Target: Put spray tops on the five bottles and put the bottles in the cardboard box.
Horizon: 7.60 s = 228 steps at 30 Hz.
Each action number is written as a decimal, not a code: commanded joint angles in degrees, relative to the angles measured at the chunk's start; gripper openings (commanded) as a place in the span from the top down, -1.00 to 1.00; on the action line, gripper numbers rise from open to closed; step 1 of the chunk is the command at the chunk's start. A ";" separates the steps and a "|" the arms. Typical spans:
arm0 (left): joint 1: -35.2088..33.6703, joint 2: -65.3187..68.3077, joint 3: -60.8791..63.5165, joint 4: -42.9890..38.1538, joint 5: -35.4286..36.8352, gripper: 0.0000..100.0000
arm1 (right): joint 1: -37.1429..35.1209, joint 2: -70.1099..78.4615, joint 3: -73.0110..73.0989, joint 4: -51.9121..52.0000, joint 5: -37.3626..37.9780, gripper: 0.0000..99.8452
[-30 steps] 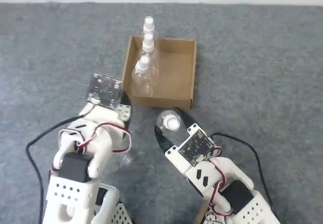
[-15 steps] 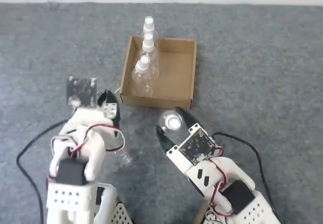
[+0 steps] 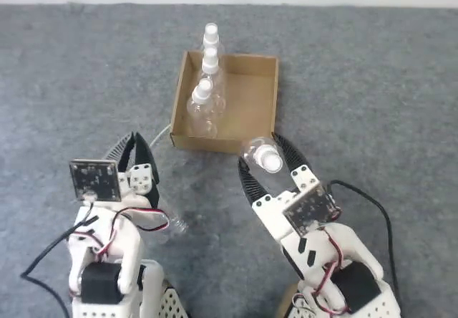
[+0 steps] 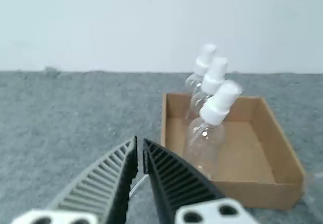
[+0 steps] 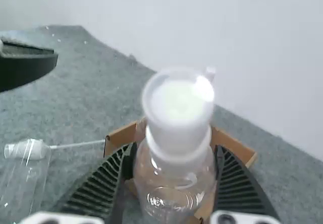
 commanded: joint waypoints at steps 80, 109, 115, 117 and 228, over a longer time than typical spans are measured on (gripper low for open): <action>-8.62 -1.23 1.63 -1.93 0.88 0.96 | 14.99 112.40 -70.07 -31.25 0.09 0.71; -8.44 -1.23 1.63 -1.93 0.62 0.96 | 18.33 129.45 -78.24 -36.44 -9.14 0.70; -8.44 -1.23 1.63 -1.93 0.62 0.96 | 18.33 129.63 -78.24 -36.00 -9.14 0.70; -8.44 -1.23 1.63 -1.93 0.62 0.96 | 18.33 129.63 -78.24 -36.00 -9.05 0.70; -22.24 -1.23 3.74 -12.22 0.88 0.96 | -3.91 76.79 -78.68 36.62 -9.32 0.63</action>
